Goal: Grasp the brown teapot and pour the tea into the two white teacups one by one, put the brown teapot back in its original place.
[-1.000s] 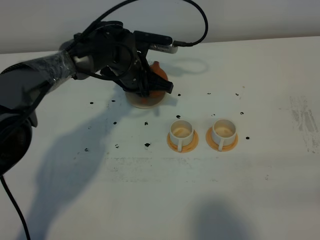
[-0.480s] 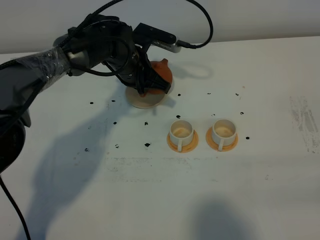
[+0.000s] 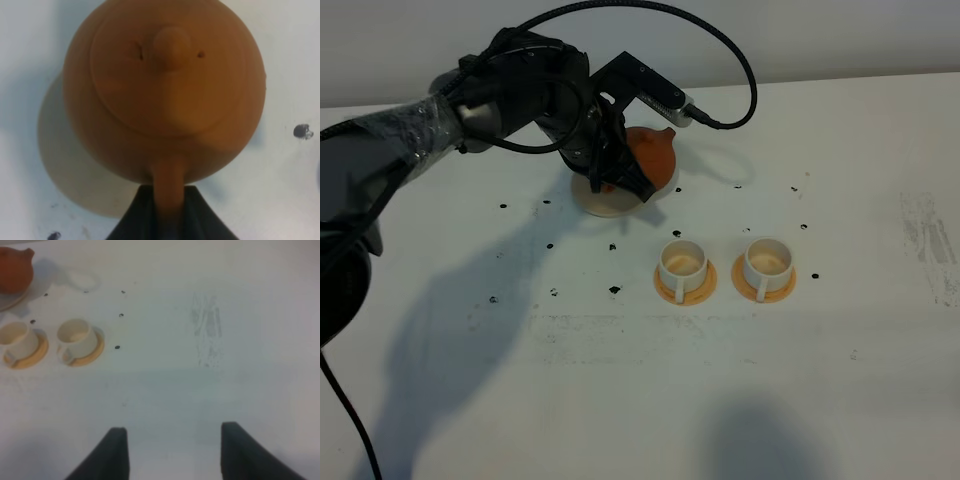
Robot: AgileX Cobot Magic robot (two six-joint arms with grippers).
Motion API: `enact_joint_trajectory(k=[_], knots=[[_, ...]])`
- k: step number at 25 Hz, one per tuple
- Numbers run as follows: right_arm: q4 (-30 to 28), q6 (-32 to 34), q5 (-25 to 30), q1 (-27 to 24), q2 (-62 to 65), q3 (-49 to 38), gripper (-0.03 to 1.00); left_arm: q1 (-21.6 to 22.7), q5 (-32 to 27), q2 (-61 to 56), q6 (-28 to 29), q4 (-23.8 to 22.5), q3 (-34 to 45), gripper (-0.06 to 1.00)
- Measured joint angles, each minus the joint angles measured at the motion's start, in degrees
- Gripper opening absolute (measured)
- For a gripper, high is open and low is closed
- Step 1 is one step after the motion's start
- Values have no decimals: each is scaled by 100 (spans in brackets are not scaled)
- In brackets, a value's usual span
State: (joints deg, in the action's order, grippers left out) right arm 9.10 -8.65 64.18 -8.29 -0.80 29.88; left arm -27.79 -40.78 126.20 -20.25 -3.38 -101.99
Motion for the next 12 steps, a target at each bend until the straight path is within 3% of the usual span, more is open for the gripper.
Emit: enact_joint_trajectory(k=[12], knots=[[0, 0, 0, 0, 0, 0, 42, 56, 777, -772, -1091, 273, 981, 9]])
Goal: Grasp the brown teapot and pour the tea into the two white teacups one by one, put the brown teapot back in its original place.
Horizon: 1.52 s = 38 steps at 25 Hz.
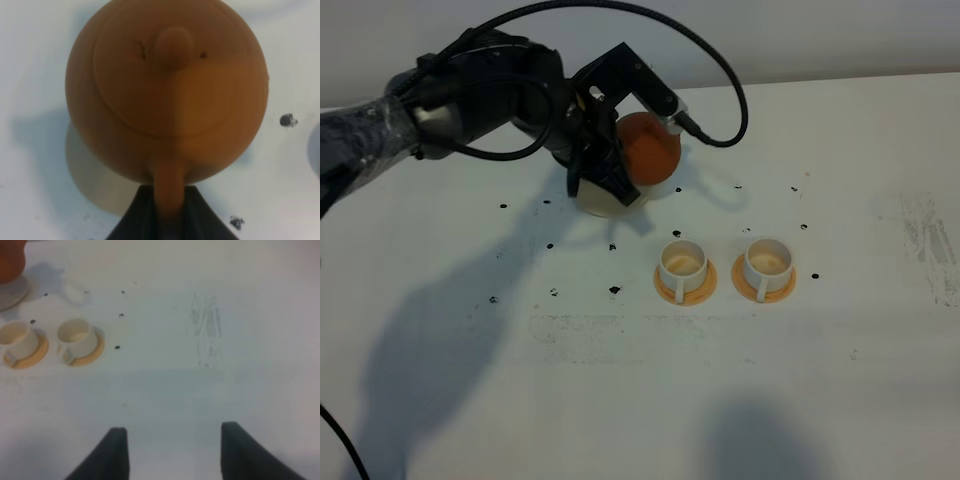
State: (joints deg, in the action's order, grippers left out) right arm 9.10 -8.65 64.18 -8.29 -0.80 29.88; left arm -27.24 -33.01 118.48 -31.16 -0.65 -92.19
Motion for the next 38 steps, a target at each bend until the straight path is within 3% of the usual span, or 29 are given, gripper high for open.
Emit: enact_joint_trajectory(k=[12, 20, 27, 38], knots=[[0, 0, 0, 0, 0, 0, 42, 281, 636, -646, -1460, 271, 1287, 9], [0, 0, 0, 0, 0, 0, 42, 355, 652, -732, -2000, 322, 1352, 9], [0, 0, 0, 0, 0, 0, 42, 368, 808, -957, -2799, 687, 1627, 9], [0, 0, 0, 0, 0, 0, 42, 415, 957, -1276, -3462, 833, 1993, 9]])
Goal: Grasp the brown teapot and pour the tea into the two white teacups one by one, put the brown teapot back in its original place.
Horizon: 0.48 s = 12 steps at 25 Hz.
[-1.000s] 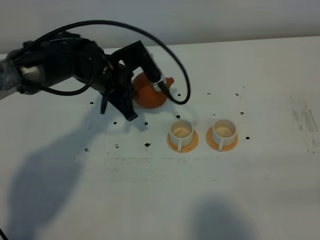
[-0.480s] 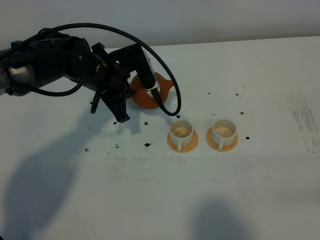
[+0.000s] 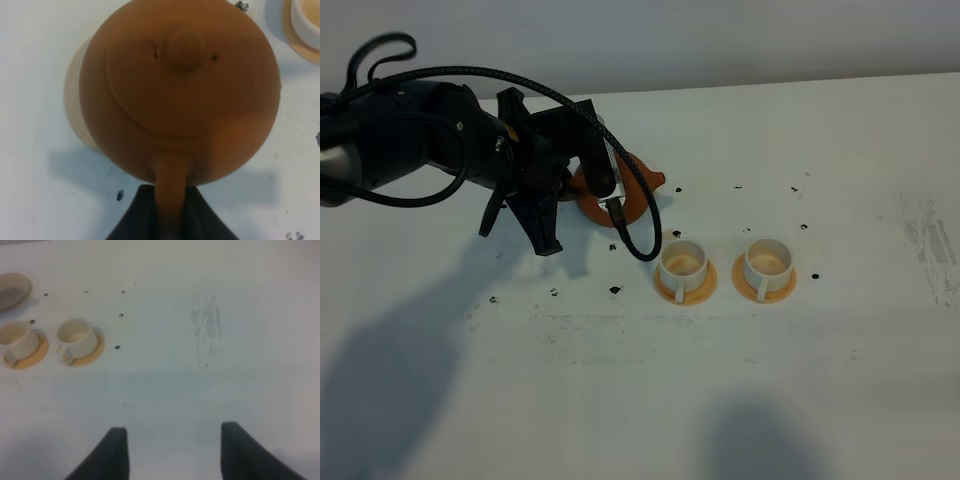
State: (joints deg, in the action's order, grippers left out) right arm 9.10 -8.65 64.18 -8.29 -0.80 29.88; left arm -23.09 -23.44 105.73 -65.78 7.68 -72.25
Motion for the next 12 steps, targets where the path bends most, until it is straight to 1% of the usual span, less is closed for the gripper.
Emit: enact_joint_trajectory(k=[12], knots=[[0, 0, 0, 0, 0, 0, 42, -12, 129, 0, -667, 104, 82, 9]])
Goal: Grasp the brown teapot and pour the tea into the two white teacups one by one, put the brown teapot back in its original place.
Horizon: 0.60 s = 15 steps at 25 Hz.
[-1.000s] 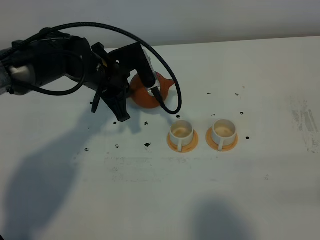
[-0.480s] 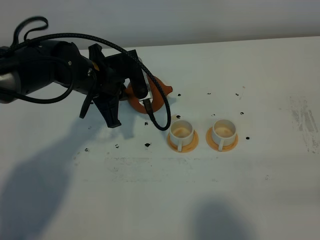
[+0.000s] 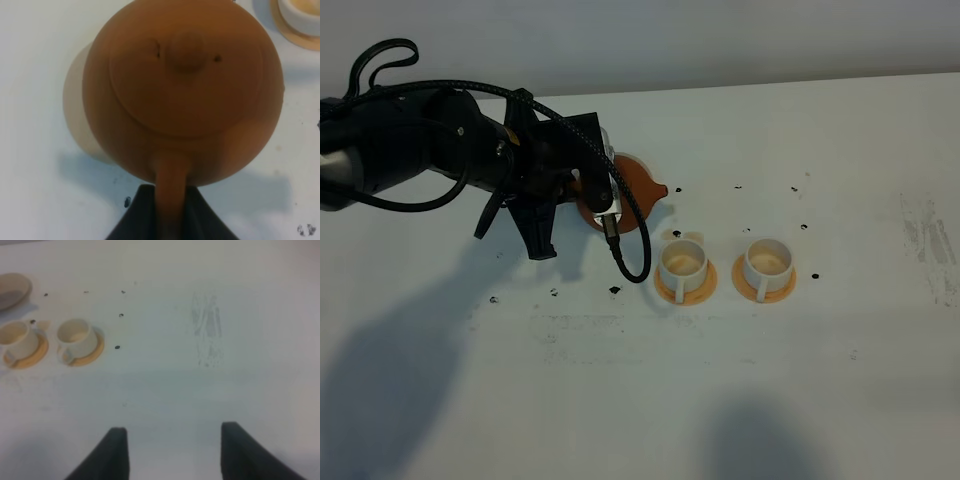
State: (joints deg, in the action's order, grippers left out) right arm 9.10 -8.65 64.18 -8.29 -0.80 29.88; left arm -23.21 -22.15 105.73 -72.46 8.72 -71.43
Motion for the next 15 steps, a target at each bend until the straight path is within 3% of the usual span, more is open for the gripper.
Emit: enact_joint_trajectory(k=[15], knots=[[0, 0, 0, 0, 0, 0, 42, -232, 30, 0, -701, 174, 7, 9]])
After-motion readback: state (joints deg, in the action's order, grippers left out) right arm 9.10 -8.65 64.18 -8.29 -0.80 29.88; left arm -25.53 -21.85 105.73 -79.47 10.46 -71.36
